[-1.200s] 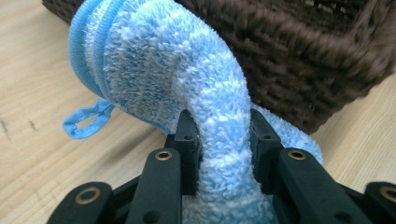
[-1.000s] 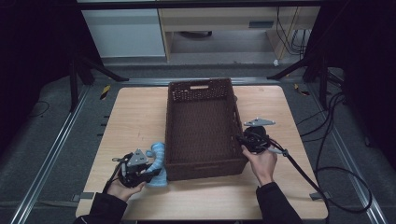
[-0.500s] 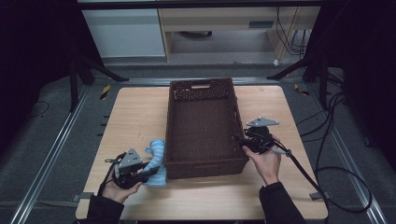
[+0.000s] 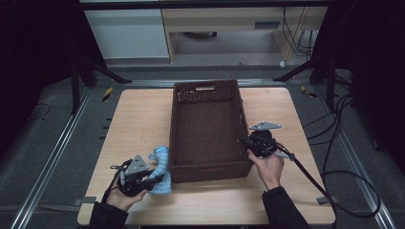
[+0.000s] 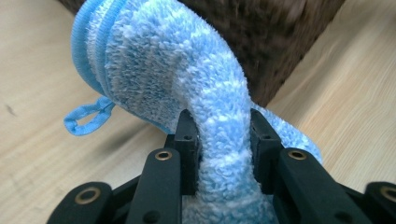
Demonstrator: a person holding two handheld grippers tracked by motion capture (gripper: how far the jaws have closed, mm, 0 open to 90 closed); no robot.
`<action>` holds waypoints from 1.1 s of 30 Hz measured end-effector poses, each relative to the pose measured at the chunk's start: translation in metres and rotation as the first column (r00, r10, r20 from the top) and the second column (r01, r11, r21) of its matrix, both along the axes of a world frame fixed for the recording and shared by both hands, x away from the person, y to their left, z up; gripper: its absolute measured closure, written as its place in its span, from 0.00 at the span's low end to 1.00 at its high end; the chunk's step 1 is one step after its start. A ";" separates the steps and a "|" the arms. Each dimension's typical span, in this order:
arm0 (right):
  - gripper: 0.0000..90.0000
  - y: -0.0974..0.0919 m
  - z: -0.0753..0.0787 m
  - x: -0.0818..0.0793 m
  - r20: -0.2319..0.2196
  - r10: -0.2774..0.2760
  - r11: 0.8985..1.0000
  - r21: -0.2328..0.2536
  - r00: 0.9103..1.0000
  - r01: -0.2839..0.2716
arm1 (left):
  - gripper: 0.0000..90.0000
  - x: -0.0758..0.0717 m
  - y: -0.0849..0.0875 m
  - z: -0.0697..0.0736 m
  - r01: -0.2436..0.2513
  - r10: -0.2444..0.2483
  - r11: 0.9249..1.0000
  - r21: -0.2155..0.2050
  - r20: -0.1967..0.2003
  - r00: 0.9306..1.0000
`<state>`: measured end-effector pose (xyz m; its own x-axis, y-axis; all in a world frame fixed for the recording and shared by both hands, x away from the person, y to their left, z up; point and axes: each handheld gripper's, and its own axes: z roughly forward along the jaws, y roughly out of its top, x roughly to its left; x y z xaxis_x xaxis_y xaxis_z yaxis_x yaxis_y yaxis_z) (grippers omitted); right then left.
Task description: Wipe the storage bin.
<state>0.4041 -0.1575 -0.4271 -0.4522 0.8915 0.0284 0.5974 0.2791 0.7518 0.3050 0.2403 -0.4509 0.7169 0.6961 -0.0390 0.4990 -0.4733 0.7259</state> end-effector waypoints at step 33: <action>0.82 0.001 0.001 0.001 0.000 -0.021 1.000 0.018 1.000 0.021 | 0.77 -0.017 -0.001 0.008 0.018 -0.018 1.000 -0.025 0.017 1.000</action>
<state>0.4048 -0.1569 -0.4264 -0.4332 0.9002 0.0440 0.6028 0.2531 0.7567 0.2877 0.2391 -0.4430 0.7302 0.6818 -0.0445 0.4785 -0.4638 0.7456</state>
